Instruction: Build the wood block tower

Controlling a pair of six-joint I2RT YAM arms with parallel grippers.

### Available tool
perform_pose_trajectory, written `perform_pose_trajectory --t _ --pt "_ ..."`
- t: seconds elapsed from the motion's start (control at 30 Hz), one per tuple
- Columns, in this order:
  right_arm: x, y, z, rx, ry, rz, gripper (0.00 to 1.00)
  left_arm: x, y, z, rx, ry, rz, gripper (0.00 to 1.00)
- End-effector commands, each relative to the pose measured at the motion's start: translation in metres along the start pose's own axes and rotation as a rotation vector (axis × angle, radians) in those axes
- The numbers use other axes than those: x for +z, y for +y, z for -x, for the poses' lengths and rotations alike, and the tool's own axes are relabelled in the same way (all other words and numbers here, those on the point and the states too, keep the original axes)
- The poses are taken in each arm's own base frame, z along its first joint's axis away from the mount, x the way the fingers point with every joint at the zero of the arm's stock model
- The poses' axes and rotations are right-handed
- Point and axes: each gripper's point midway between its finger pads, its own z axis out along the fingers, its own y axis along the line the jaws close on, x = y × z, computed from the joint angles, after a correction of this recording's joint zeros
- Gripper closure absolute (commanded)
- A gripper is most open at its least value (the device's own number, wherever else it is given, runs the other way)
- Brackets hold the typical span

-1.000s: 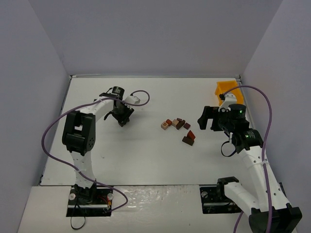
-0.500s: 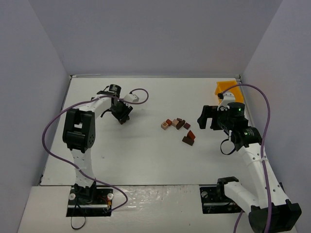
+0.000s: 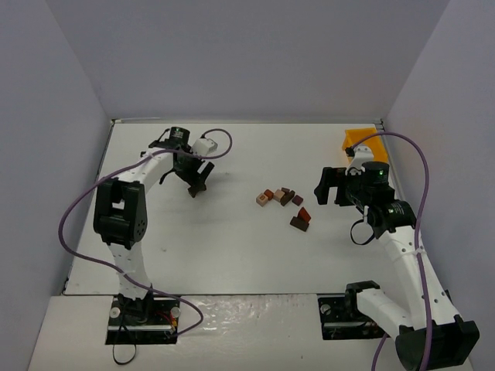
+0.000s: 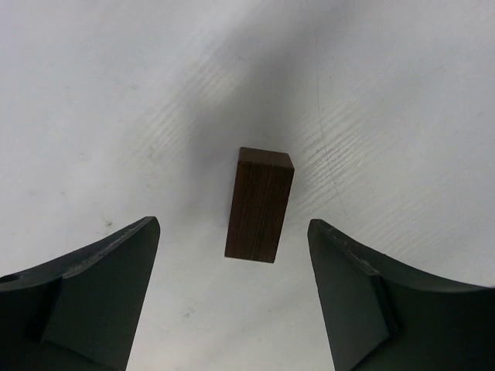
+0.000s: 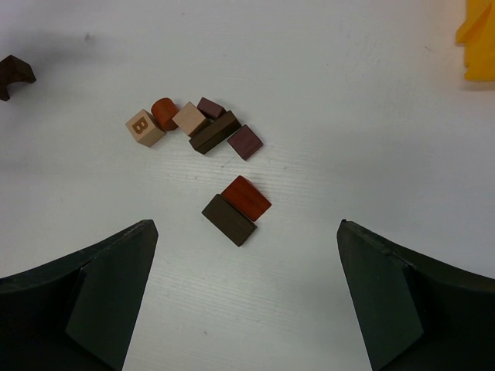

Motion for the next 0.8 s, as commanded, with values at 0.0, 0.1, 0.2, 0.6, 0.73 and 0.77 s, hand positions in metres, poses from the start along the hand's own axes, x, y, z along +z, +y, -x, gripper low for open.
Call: perform_pose_trajectory --t 0.0,0.1,0.2,0.6,0.73,0.77 --pt "-0.006 0.008 0.034 -0.03 -0.102 0.022 0.0 -0.082 0.001 0.08 -0.16 -0.308 0.127 0.24" --pt "-0.008 0.008 0.035 -0.029 -0.107 0.022 0.0 -0.096 -0.024 0.095 -0.281 -0.359 0.141 0.2" --pt "-0.008 0.008 0.034 -0.031 -0.109 0.019 0.0 -0.097 -0.054 0.098 -0.327 -0.362 0.164 0.19" --pt "-0.012 0.009 0.035 -0.026 -0.122 0.022 0.0 -0.031 -0.167 0.121 -0.306 -0.274 0.064 0.09" --pt "-0.014 0.008 0.035 -0.025 -0.126 0.019 0.0 -0.016 -0.178 0.129 -0.31 -0.265 0.069 0.13" --pt "-0.014 0.009 0.035 -0.026 -0.126 0.021 0.0 -0.009 -0.181 0.129 -0.304 -0.255 0.075 0.15"
